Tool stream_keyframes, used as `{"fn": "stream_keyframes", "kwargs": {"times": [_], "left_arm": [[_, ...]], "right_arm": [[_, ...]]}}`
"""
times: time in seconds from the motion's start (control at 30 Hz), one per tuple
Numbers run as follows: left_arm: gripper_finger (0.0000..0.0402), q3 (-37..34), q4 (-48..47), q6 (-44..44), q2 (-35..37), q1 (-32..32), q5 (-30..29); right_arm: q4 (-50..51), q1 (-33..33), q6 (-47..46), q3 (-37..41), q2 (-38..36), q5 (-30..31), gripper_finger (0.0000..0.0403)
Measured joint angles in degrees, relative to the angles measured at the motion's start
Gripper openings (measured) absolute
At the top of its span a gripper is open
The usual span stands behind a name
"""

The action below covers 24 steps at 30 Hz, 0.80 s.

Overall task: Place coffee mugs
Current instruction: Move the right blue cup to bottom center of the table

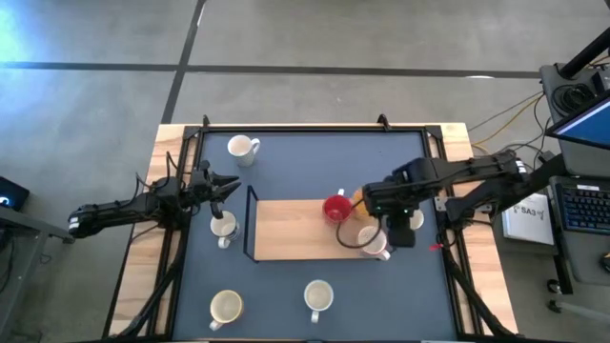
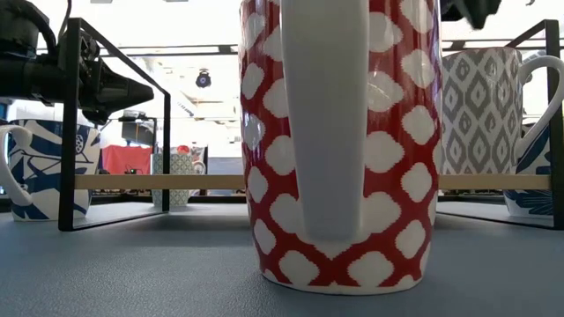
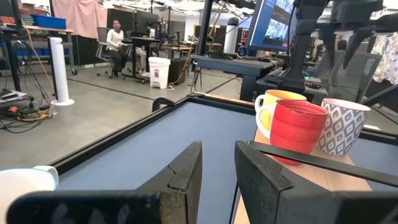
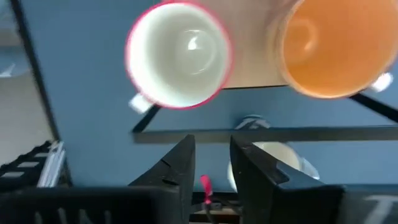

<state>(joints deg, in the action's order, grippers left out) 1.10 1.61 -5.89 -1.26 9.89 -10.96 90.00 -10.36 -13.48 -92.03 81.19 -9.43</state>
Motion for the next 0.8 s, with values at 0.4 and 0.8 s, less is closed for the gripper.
{"fn": "stream_keyframes", "kwargs": {"times": [0.4, 0.8], "left_arm": [[0.0078, 0.0, 0.0, 0.0, 0.0, 0.0, 0.0], [0.0078, 0.0, 0.0, 0.0, 0.0, 0.0, 0.0]], "right_arm": [[-0.1, -5.6, -10.2, 2.0, -2.6, 0.4, 0.0127], [-1.9, -8.3, -13.1, 17.0, -8.3, 2.1, 0.0109]]}}
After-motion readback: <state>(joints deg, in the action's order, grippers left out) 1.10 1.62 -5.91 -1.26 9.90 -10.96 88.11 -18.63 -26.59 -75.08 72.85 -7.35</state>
